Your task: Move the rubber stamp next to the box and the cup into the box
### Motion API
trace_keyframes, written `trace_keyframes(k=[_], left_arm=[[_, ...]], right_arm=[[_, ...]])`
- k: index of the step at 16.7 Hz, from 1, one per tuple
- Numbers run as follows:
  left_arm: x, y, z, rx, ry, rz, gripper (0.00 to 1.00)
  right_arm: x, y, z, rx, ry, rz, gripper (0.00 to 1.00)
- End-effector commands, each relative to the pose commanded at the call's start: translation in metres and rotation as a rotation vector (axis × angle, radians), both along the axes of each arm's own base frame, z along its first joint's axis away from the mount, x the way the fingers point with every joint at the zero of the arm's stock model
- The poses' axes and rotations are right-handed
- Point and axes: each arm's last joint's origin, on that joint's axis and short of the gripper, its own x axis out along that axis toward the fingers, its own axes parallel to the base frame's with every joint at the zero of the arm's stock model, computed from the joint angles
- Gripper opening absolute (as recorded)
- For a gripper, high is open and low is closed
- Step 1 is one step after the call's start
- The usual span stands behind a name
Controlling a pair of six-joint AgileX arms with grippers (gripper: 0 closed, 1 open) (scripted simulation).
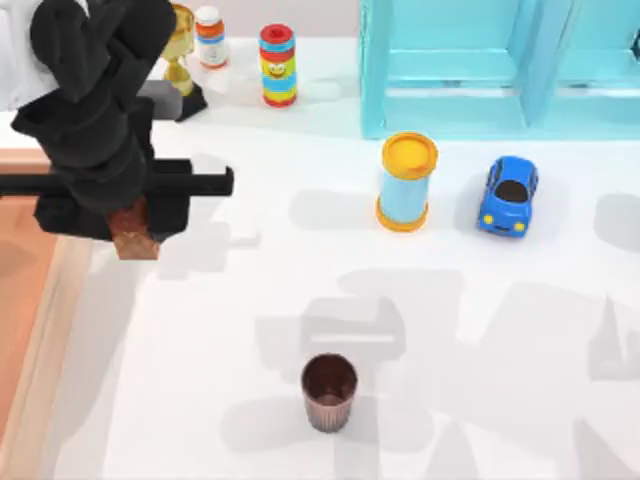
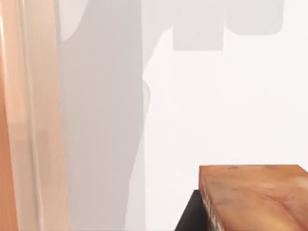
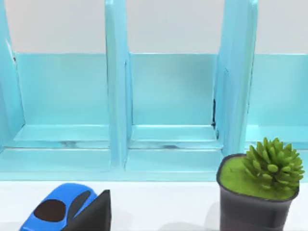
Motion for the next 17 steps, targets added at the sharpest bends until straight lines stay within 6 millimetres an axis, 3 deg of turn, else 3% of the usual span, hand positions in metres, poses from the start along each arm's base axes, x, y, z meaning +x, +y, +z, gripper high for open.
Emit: trace_keyframes(k=[7,17], left_arm=[[0.000,0.004,-0.003,0.001,-0.001,-0.004,0.00],[0.006,0.003,-0.035,-0.001,-0.003,-0.002,0.00]], right_arm=[[0.000,0.000,0.000,0.000,0.000,0.000,1.00],[0.000,0.000,0.000,0.000,0.000,0.000,1.00]])
